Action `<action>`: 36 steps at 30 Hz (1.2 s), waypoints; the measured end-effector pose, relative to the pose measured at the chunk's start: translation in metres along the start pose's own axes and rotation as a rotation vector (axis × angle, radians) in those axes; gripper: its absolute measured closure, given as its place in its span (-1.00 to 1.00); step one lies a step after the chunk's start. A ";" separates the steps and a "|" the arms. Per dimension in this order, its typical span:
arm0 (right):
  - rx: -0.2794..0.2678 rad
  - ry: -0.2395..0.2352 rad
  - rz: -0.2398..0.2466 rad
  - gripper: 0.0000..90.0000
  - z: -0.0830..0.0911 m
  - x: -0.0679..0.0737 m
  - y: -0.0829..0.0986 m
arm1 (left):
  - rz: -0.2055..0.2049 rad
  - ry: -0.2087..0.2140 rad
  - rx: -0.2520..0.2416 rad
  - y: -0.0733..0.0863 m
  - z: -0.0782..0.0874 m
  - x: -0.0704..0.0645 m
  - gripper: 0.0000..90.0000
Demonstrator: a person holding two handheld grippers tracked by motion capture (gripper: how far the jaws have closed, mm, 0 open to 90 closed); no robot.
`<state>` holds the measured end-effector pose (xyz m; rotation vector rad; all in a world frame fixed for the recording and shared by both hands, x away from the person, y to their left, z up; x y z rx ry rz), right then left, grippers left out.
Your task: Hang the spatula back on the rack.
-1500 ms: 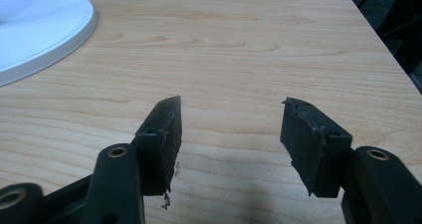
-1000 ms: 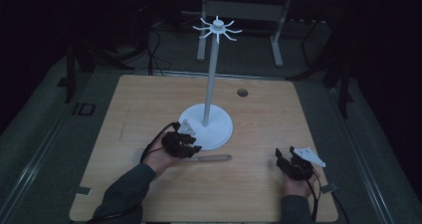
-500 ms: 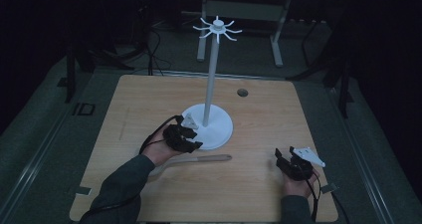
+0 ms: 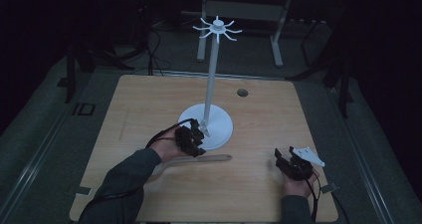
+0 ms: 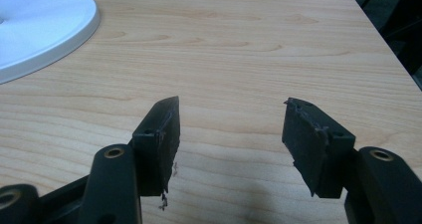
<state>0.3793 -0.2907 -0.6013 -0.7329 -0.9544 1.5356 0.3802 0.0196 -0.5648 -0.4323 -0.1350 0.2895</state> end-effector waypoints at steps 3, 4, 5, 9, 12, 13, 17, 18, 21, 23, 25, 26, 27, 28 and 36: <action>0.002 0.000 0.004 -0.13 0.000 0.000 0.000 | -0.020 0.001 0.027 0.000 -0.004 -0.001 0.40; 0.002 0.000 0.005 -0.13 0.000 0.001 0.000 | -0.020 0.006 0.031 0.000 -0.005 -0.002 0.44; 0.002 0.000 0.003 -0.13 0.000 0.001 0.000 | -0.033 0.009 0.047 0.001 -0.006 -0.002 0.47; 0.002 -0.001 0.005 -0.13 0.000 0.001 0.000 | -0.037 0.016 0.084 0.003 -0.010 -0.002 0.52; 0.002 -0.002 0.005 -0.14 0.000 0.001 0.000 | -0.044 0.030 0.131 0.006 -0.015 -0.004 0.54; 0.002 -0.002 0.005 -0.14 0.000 0.001 0.000 | -0.050 0.038 0.153 0.007 -0.017 -0.004 0.54; 0.002 -0.002 0.006 -0.14 0.000 0.001 0.000 | -0.059 0.049 0.188 0.009 -0.020 -0.005 0.55; 0.002 -0.003 0.005 -0.14 0.000 0.001 0.000 | -0.068 0.053 0.215 0.010 -0.021 -0.005 0.55; 0.001 -0.004 0.006 -0.14 0.000 0.001 0.000 | -0.084 0.053 0.239 0.012 -0.025 -0.005 0.58; 0.001 -0.004 0.006 -0.14 0.000 0.001 0.000 | -0.086 0.063 0.243 0.012 -0.026 -0.005 0.60; 0.002 -0.005 0.006 -0.14 0.000 0.001 0.000 | -0.095 0.070 0.262 0.013 -0.027 -0.006 0.61; 0.001 -0.005 0.007 -0.14 0.000 0.001 0.000 | -0.102 0.079 0.278 0.013 -0.029 -0.007 0.61; 0.001 -0.005 0.007 -0.14 0.000 0.001 0.000 | -0.107 0.084 0.291 0.014 -0.029 -0.007 0.61; 0.001 -0.005 0.006 -0.14 0.000 0.001 0.000 | -0.109 0.088 0.299 0.014 -0.031 -0.008 0.61; -0.002 -0.006 0.004 -0.14 0.000 0.001 0.000 | -0.128 0.116 0.344 0.015 -0.037 -0.007 0.63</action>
Point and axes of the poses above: each handheld gripper's, and its own axes: z roughly backward along the jaws, y roughly out of its underside, x roughly to its left, the point moved 9 cm from there along -z, roughly forward along the jaws, and after that the axes turned 3 degrees about -z, right-handed, at the moved point
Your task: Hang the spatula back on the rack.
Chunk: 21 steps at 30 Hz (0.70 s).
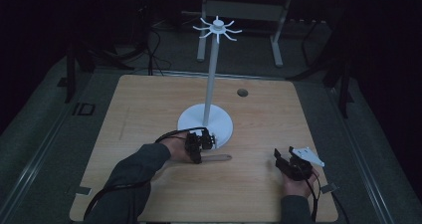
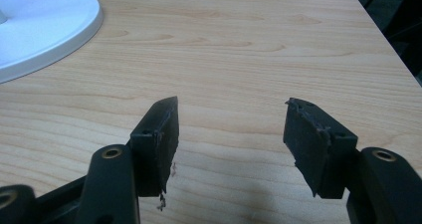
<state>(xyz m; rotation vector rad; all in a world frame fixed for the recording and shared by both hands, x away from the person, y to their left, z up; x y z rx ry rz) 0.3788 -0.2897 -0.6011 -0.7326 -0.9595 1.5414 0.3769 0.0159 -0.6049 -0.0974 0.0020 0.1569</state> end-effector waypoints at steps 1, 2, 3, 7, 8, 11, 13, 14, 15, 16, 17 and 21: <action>0.000 0.000 0.000 -0.14 0.000 0.000 0.000 | 0.001 0.006 0.006 0.000 0.000 0.000 0.63; -0.001 -0.001 0.000 -0.14 0.000 0.000 0.000 | -0.004 0.010 0.010 0.000 0.000 0.000 0.64; -0.001 -0.001 0.000 -0.14 0.000 0.000 0.000 | -0.004 0.010 0.010 0.000 0.000 0.000 0.64; -0.002 -0.001 -0.001 -0.14 0.000 0.000 0.000 | -0.006 0.015 0.025 -0.001 -0.002 0.000 0.64; -0.003 -0.001 -0.001 -0.14 0.000 0.000 0.000 | -0.003 0.015 0.027 -0.002 -0.004 0.000 0.63; -0.004 -0.001 -0.001 -0.14 0.000 0.000 0.000 | 0.009 0.023 0.019 -0.002 -0.005 0.001 0.62; -0.003 -0.002 -0.001 -0.14 0.000 0.000 0.000 | 0.007 0.023 0.018 -0.001 -0.005 0.001 0.62; -0.003 -0.001 0.000 -0.14 0.000 0.000 0.000 | 0.008 0.019 0.016 -0.001 -0.005 0.001 0.62; -0.004 -0.001 -0.001 -0.14 0.000 0.000 0.000 | 0.011 0.017 0.013 -0.001 -0.005 0.001 0.62; -0.004 -0.001 -0.001 -0.14 0.000 0.000 0.000 | 0.011 0.012 0.012 -0.001 -0.005 0.001 0.62; -0.005 -0.001 -0.001 -0.14 0.000 0.000 0.000 | 0.016 0.005 0.008 -0.001 -0.005 0.000 0.63; -0.008 0.001 -0.003 -0.14 0.001 0.000 0.000 | 0.016 -0.013 -0.011 0.000 -0.005 -0.001 0.65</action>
Point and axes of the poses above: each handheld gripper's, and its own axes: z roughly backward along the jaws, y roughly out of its underside, x roughly to its left, the point moved 9 cm from there along -z, roughly forward along the jaws, and after that the axes turned 3 degrees about -z, right-handed, at the moved point
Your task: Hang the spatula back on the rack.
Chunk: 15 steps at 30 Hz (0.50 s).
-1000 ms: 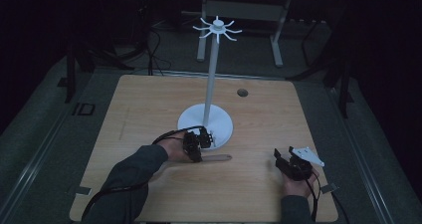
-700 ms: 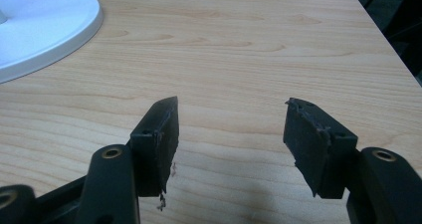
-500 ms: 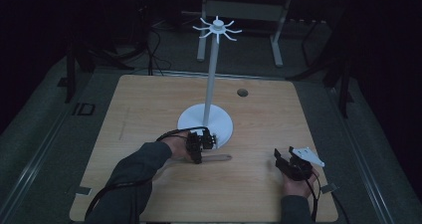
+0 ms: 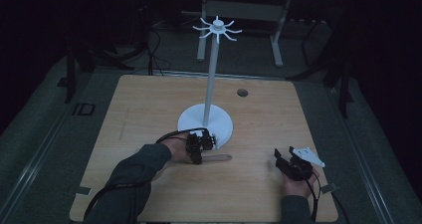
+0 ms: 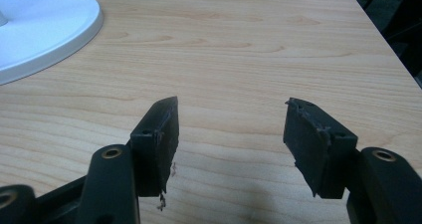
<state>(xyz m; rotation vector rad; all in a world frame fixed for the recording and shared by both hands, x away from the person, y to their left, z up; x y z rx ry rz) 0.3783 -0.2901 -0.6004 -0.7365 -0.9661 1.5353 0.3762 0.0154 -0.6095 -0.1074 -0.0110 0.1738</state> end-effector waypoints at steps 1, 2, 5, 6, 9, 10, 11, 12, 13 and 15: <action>-0.001 0.000 -0.001 -0.14 0.000 0.000 0.000 | 0.000 0.000 0.000 0.000 0.000 0.000 0.66; -0.001 0.000 -0.002 -0.14 0.000 0.000 0.000 | -0.016 -0.006 -0.009 0.001 0.000 0.000 0.66; -0.004 0.001 -0.006 -0.14 0.000 -0.001 0.000 | -0.021 -0.011 -0.019 0.001 0.000 0.000 0.67; -0.007 0.001 -0.010 -0.14 0.001 -0.001 0.000 | -0.012 -0.031 -0.023 0.001 0.000 0.002 0.68; -0.013 0.006 -0.012 -0.14 0.001 -0.002 -0.001 | -0.009 -0.037 -0.027 0.002 0.001 0.004 0.69; -0.018 0.010 -0.016 -0.12 0.001 -0.002 -0.001 | -0.008 -0.046 -0.037 0.002 0.001 0.004 0.69; -0.022 0.017 -0.025 -0.11 0.001 -0.004 -0.002 | -0.008 -0.051 -0.043 0.002 0.002 0.004 0.69; -0.025 0.020 -0.029 -0.10 0.002 -0.004 -0.002 | -0.012 -0.059 -0.047 0.003 0.003 0.004 0.69; -0.025 0.020 -0.029 -0.10 0.002 -0.004 -0.002 | -0.012 -0.059 -0.047 0.003 0.003 0.004 0.69; -0.037 0.024 -0.043 -0.09 0.002 -0.006 -0.003 | -0.005 -0.069 -0.061 0.004 0.006 0.004 0.69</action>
Point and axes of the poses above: each handheld gripper's, and its own axes: z roughly backward along the jaws, y roughly out of its underside, x roughly to its left, the point moved 9 cm from there along -z, roughly forward along the jaws, and after that the axes turned 3 degrees about -z, right-handed, at the moved point
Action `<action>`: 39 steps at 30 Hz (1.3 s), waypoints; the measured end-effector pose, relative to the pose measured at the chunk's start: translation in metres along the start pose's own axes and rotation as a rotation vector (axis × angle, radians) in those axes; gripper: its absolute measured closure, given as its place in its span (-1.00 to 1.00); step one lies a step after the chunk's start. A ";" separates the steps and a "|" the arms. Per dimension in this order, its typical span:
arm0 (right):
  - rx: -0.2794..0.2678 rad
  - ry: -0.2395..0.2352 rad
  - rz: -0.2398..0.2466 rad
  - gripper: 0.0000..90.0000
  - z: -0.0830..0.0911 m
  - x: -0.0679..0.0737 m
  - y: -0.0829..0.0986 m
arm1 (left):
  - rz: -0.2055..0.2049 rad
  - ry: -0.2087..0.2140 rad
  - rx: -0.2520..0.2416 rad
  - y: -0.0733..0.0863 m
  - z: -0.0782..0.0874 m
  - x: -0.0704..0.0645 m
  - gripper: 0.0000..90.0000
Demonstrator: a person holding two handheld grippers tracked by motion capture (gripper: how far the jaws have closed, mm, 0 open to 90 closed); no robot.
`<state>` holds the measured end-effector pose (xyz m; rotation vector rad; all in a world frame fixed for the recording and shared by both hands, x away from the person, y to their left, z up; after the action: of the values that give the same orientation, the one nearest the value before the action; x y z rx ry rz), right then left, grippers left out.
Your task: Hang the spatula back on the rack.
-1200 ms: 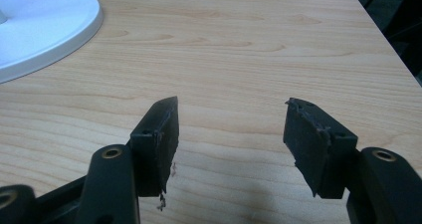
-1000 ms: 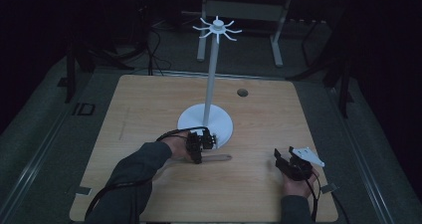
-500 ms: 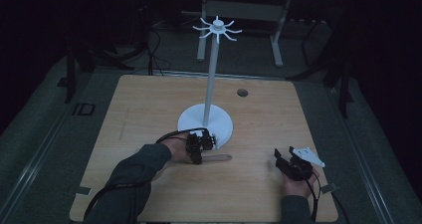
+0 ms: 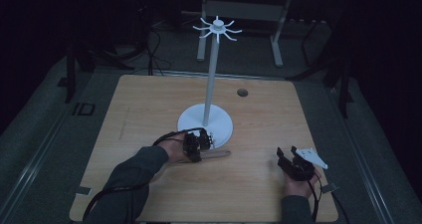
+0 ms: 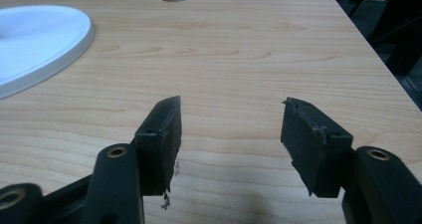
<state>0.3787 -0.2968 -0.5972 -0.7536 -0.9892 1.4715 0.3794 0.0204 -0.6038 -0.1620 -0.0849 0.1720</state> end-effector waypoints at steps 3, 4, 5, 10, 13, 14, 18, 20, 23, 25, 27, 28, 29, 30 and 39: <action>0.009 -0.002 0.000 -0.07 0.000 0.000 0.001 | 0.018 -0.014 -0.033 0.002 0.006 0.002 0.69; 0.008 -0.002 0.004 -0.07 0.000 0.000 0.001 | 0.025 -0.027 -0.058 0.004 0.012 0.004 0.69; 0.006 0.001 0.003 -0.06 0.000 0.000 0.001 | 0.035 -0.030 -0.074 0.004 0.015 0.004 0.69; 0.005 0.006 -0.019 0.05 0.002 -0.003 0.001 | 0.081 -0.049 -0.144 0.006 0.026 0.007 0.69; 0.003 0.013 0.015 0.12 0.003 -0.003 0.001 | 0.092 -0.071 -0.180 0.009 0.037 0.010 0.69; 0.003 0.013 0.015 0.12 0.003 -0.003 0.001 | 0.092 -0.071 -0.180 0.009 0.037 0.010 0.69; -0.008 0.015 0.053 0.16 0.004 -0.001 0.001 | 0.107 -0.103 -0.212 0.012 0.046 0.012 0.69; -0.009 0.010 0.058 0.14 0.004 0.000 0.001 | 0.121 -0.113 -0.232 0.013 0.050 0.012 0.69; -0.011 0.005 0.041 0.11 0.005 -0.001 0.001 | 0.129 -0.122 -0.249 0.014 0.054 0.012 0.69; -0.012 0.004 0.037 0.10 0.005 -0.001 0.001 | 0.141 -0.126 -0.270 0.015 0.058 0.013 0.69; -0.014 0.001 0.029 0.07 0.005 -0.002 0.001 | 0.159 -0.136 -0.302 0.017 0.065 0.015 0.70; -0.014 0.001 0.029 0.07 0.005 -0.002 0.001 | 0.159 -0.136 -0.302 0.017 0.065 0.015 0.70; -0.008 0.004 0.032 0.06 0.005 -0.001 0.002 | 0.167 -0.144 -0.319 0.018 0.071 0.016 0.70; -0.007 0.004 0.035 0.06 0.005 -0.001 0.002 | 0.167 -0.144 -0.319 0.018 0.071 0.016 0.70; -0.004 0.004 0.044 0.05 0.005 0.000 0.002 | 0.204 -0.189 -0.384 0.027 0.098 0.022 0.70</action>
<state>0.3737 -0.2978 -0.5969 -0.7854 -0.9782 1.5057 0.3866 0.0652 -0.5099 -0.5386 -0.2903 0.3746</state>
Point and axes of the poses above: each handheld gripper's, and its own axes: z roughly backward along the jaws, y roughly out of its underside, x roughly to its left, the point moved 9 cm from there along -z, roughly forward along the jaws, and after that the axes turned 3 degrees about -z, right-handed, at the moved point
